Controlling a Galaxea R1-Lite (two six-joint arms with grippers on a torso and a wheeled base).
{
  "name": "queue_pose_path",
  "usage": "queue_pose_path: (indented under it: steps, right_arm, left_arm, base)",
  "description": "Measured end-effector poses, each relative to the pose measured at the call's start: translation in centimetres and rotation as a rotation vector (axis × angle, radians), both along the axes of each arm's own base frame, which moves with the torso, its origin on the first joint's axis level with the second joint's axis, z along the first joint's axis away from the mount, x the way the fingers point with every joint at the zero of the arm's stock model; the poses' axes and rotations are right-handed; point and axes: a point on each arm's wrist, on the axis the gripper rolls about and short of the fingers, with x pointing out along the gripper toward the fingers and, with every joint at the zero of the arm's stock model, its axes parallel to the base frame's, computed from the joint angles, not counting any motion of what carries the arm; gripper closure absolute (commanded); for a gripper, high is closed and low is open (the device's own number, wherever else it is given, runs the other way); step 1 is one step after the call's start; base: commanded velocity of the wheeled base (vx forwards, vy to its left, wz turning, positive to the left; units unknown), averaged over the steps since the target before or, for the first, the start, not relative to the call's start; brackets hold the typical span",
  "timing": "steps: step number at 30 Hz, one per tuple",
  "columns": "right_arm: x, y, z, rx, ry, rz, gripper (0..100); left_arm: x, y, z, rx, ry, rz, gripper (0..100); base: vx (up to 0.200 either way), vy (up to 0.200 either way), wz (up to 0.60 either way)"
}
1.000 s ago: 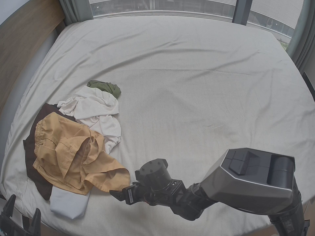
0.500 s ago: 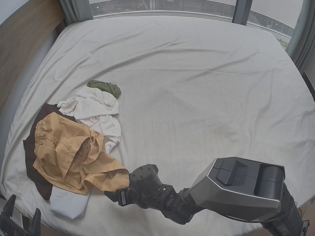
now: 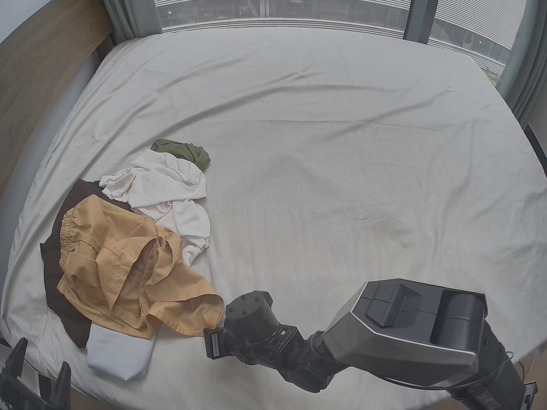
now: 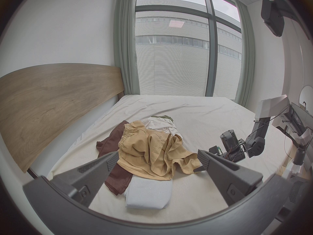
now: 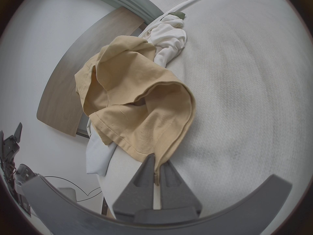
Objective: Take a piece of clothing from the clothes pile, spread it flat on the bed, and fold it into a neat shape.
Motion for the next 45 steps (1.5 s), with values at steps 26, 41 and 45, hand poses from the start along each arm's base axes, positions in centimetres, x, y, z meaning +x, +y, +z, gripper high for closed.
queue_pose_path:
  steps: [26,41,45]
  right_arm:
    - [-2.9,-6.5,4.5,-0.088,0.048,-0.037,100]
    - [-3.8,-8.9,5.4,-0.116,0.071,-0.055,100]
    - [-4.1,-9.4,5.8,-0.115,0.071,-0.058,100]
  left_arm:
    - [0.0,0.0,0.0,0.000,0.000,0.000,0]
    - [0.0,0.0,0.0,0.000,0.000,0.000,0]
    - [0.0,0.0,0.0,0.000,0.000,0.000,0]
  base:
    - [0.000,0.000,0.00]
    - [0.000,0.000,0.00]
    - [0.000,0.000,0.00]
